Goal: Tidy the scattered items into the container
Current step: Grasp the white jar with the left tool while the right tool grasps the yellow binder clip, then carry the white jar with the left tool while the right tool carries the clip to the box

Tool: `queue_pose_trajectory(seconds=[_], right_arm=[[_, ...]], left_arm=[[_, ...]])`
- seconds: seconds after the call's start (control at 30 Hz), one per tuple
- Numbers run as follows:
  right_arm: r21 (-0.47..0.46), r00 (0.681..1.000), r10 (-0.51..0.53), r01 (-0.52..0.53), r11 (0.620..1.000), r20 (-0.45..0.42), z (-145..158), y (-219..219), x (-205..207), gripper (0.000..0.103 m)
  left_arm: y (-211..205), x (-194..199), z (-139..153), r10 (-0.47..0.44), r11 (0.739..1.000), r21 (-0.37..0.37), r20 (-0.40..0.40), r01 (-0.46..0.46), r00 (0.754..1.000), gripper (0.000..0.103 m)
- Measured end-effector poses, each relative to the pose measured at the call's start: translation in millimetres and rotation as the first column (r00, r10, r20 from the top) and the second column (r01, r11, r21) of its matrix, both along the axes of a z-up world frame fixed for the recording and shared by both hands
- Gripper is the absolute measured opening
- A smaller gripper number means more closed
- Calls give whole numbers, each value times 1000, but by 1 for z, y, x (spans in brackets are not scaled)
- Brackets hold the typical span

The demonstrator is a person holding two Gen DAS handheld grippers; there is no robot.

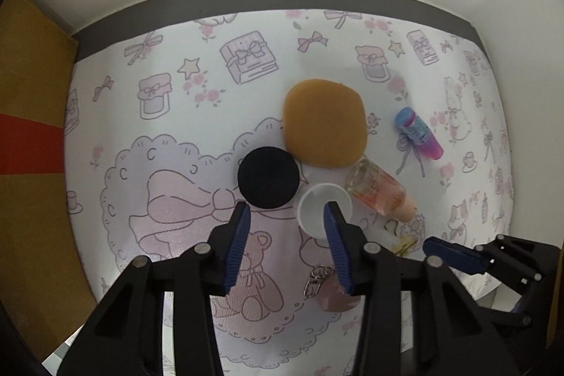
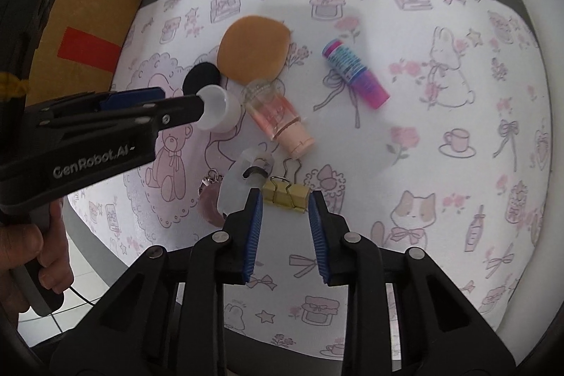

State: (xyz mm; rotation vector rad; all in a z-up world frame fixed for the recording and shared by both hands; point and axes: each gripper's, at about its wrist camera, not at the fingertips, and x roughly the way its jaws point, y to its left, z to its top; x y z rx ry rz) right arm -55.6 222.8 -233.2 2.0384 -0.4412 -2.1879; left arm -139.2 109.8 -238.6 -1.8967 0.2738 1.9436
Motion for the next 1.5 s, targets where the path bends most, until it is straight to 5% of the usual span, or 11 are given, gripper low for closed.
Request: queue_pose_trajectory(seconds=[0.33, 0.4, 0.77, 1.5], right_arm=[[-2, 1000, 6, -6, 1000, 10, -15, -5, -8, 28], [-8, 1000, 12, -12, 1000, 14, -17, -5, -11, 14], [-5, 1000, 17, -17, 1000, -12, -3, -8, -11, 13], [77, 974, 47, -31, 997, -220, 93, -30, 9, 13]], left_arm=[[0, -4, -10, -10, 1000, 14, 30, 9, 1000, 5], [0, -3, -8, -13, 1000, 15, 27, 13, 1000, 4], [-8, 2, 20, -27, 998, 56, -5, 27, 1000, 4], [-43, 59, 114, 5, 987, 162, -172, 24, 985, 4]])
